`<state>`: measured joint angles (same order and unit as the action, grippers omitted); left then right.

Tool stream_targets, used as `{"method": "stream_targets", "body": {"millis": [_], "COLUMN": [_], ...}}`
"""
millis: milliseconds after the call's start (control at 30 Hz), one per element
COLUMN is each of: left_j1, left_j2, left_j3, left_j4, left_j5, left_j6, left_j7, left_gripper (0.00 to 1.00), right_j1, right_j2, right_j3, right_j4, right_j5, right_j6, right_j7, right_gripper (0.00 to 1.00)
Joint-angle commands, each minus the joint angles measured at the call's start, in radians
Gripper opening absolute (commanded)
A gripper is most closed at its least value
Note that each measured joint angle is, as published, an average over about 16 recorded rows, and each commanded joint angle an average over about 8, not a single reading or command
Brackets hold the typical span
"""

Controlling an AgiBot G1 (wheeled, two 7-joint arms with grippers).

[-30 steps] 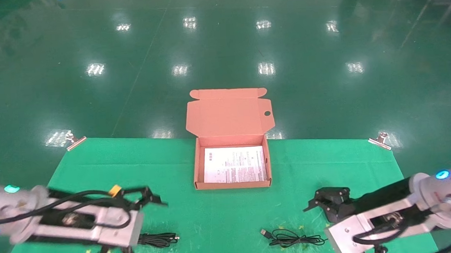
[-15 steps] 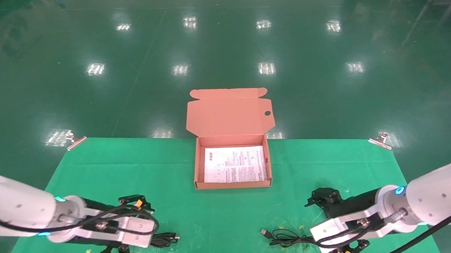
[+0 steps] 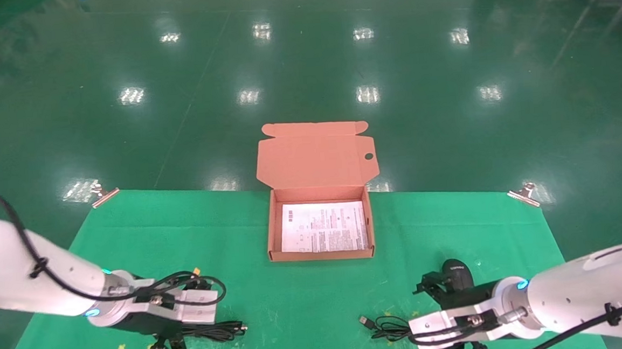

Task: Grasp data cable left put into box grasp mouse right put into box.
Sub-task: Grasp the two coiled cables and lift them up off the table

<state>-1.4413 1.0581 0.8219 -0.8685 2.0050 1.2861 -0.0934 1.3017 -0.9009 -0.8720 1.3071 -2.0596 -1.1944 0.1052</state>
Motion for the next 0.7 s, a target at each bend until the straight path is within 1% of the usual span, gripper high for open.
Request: {"method": "stream_targets", "body": {"millis": [33, 333, 533, 567, 600, 633, 700], "left_j1": [-0.01, -0.041, -0.058, -0.06, -0.062, -0.064, -0.067], "left_j2": [0.02, 0.095, 0.118, 0.121, 0.122, 0.123, 0.126], "left_j3": [-0.001, -0.002, -0.011, -0.013, -0.015, -0.017, -0.021], "left_j4": [0.066, 0.319, 0.43, 0.443, 0.455, 0.464, 0.485], "left_j5": [-0.002, -0.016, -0.028, -0.032, -0.035, -0.037, -0.043], "left_j6": [-0.011, -0.06, -0.101, -0.107, -0.113, -0.117, -0.126], "left_j7": [0.015, 0.116, 0.181, 0.193, 0.206, 0.216, 0.241], "left_gripper": [1.0, 1.0, 1.0, 1.0, 0.97, 0.88, 0.63], "right_j1": [-0.01, -0.021, -0.024, -0.024, -0.024, -0.024, -0.024], "right_j2": [-0.007, -0.065, -0.093, -0.096, -0.099, -0.102, -0.108], "right_j3": [-0.001, -0.022, -0.028, -0.029, -0.029, -0.029, -0.03], "right_j4": [-0.008, -0.106, -0.194, -0.208, -0.22, -0.231, -0.252], "right_j5": [-0.006, -0.041, -0.044, -0.043, -0.043, -0.042, -0.041], "right_j6": [0.007, 0.051, 0.086, 0.092, 0.098, 0.103, 0.116], "right_j7": [0.017, -0.008, -0.053, -0.062, -0.071, -0.078, -0.093], "right_gripper": [1.0, 1.0, 1.0, 0.96, 0.84, 0.71, 0.46]}}
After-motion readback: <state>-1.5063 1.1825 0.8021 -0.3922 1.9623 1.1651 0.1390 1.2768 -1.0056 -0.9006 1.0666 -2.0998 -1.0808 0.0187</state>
